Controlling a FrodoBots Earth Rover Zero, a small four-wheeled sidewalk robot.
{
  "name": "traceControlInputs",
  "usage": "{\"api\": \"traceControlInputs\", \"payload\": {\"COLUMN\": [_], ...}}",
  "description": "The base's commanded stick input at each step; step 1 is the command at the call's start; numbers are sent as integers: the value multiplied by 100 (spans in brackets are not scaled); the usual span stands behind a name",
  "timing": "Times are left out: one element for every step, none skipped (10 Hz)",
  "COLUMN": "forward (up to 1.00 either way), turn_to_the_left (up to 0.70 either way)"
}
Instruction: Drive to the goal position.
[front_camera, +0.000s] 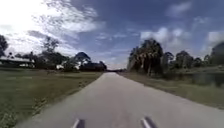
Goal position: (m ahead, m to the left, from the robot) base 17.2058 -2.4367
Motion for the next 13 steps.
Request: {"api": "traceControlInputs", "payload": {"forward": [69,69,69,69,69,69,69,69,69,69,69,69,69], "turn_to_the_left": [3,3,3,3,3,3,4,21,34,34,34,34,34]}}
